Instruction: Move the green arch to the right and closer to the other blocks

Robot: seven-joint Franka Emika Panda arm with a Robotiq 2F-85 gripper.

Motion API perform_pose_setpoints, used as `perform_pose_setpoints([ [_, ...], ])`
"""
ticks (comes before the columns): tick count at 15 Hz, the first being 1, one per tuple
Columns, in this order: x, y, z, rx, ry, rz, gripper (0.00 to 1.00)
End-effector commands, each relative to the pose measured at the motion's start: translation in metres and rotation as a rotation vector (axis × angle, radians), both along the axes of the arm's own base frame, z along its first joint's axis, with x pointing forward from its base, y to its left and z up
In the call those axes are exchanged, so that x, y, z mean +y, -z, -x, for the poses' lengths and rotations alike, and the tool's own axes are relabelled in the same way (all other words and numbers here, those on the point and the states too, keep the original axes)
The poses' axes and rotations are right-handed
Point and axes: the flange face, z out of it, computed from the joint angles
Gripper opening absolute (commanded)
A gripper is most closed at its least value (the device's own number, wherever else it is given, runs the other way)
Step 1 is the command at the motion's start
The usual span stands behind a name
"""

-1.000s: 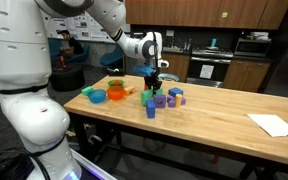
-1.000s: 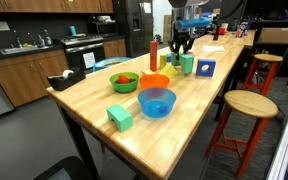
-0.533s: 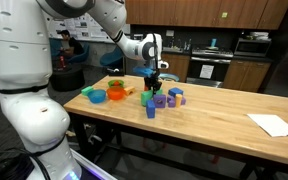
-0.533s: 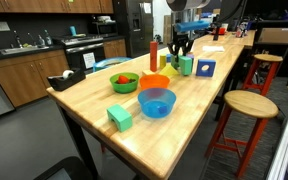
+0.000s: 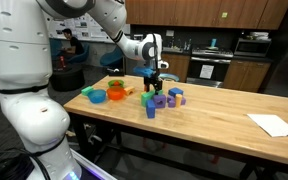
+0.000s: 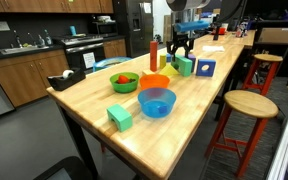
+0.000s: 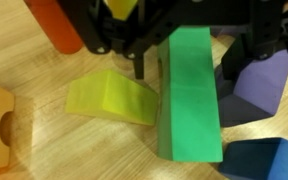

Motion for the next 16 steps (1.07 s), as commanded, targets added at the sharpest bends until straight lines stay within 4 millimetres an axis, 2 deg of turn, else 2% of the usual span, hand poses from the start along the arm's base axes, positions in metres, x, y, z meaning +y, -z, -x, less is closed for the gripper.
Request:
perform_pose_setpoints([
  [1, 0.001, -0.008, 0.005, -0.025, -0.014, -0.002, 1.00],
  [7, 0.012, -0.033, 0.022, -0.061, -0.067, -0.007, 1.00],
  [12, 0.027, -0.056, 0.056, -0.094, -0.175, -0.021, 1.00],
  [16, 0.037, -0.067, 0.092, -0.125, -0.270, -0.044, 1.00],
])
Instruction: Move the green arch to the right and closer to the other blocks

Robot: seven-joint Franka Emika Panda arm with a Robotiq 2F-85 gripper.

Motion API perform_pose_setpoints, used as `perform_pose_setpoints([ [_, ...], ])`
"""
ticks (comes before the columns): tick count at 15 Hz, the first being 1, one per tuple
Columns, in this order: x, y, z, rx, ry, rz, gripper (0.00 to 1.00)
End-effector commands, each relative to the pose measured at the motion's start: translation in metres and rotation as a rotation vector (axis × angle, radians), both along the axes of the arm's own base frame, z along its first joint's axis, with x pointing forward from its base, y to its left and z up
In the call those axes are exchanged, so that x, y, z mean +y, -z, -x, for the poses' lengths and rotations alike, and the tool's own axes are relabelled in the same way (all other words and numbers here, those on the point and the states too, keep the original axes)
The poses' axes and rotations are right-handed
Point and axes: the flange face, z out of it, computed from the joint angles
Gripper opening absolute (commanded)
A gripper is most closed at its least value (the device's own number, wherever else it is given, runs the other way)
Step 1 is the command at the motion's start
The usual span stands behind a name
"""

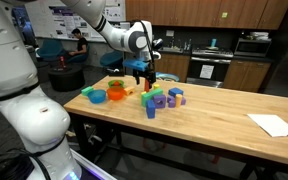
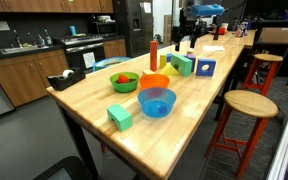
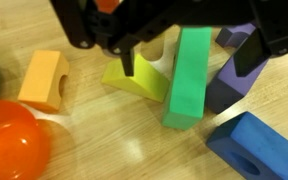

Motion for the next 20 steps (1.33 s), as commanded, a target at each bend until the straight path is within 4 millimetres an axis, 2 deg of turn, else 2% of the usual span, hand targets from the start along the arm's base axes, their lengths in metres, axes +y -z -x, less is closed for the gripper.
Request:
perform_pose_setpoints([
  [1, 0.013, -0.012, 0.043, -0.044, -0.116, -0.035, 1.00],
  [9, 0.041, -0.014, 0.102, -0.092, -0.497, -0.027, 1.00],
  [16, 0.066, 0.009, 0.144, -0.109, -0.761, -0.004, 1.00],
  [17, 0.062, 0.007, 0.128, -0.082, -0.699, -0.020, 1.00],
  [20, 0.063, 0.010, 0.132, -0.081, -0.704, -0.022, 1.00],
])
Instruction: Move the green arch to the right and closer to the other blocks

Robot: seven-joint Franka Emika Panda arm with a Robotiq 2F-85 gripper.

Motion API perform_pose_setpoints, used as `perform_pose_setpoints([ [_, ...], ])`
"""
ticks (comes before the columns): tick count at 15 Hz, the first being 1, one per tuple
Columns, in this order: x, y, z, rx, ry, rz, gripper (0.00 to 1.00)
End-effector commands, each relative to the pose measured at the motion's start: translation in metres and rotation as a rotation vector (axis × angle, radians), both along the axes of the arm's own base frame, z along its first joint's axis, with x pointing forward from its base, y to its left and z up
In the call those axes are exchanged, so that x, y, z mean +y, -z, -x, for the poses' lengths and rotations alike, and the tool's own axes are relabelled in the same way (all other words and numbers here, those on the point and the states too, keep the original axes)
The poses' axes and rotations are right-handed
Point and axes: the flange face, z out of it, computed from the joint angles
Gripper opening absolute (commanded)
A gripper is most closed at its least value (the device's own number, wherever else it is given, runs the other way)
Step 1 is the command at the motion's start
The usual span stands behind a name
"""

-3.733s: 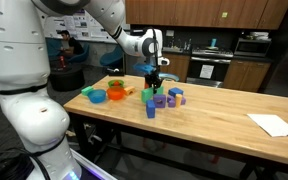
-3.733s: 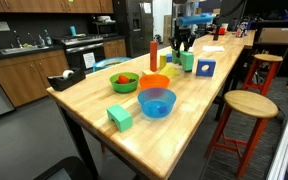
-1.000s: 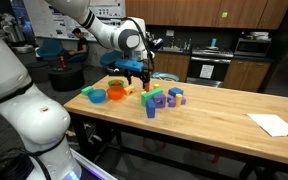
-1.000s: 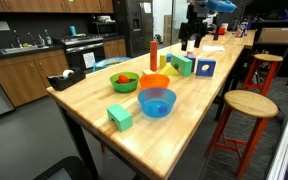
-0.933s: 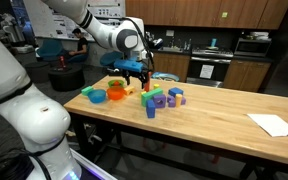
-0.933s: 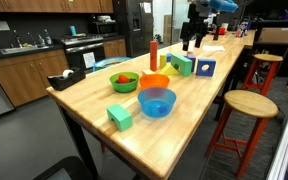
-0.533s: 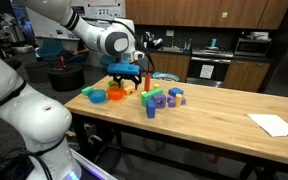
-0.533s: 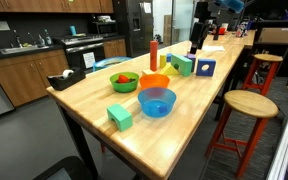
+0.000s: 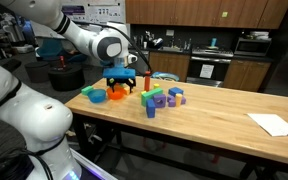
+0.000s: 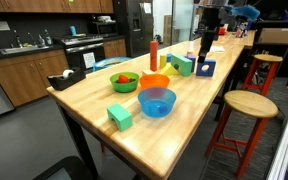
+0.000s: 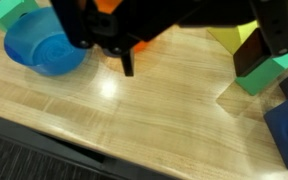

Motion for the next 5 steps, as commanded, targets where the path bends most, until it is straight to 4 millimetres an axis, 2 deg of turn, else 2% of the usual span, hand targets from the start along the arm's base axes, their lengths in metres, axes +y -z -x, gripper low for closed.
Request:
perform_pose_setpoints([
  [1, 0.0000, -0.0006, -0.0005, 0.001, 0.000, 0.000, 1.00],
  [5, -0.0004, -0.0002, -0.0010, 0.003, 0.001, 0.000, 1.00],
])
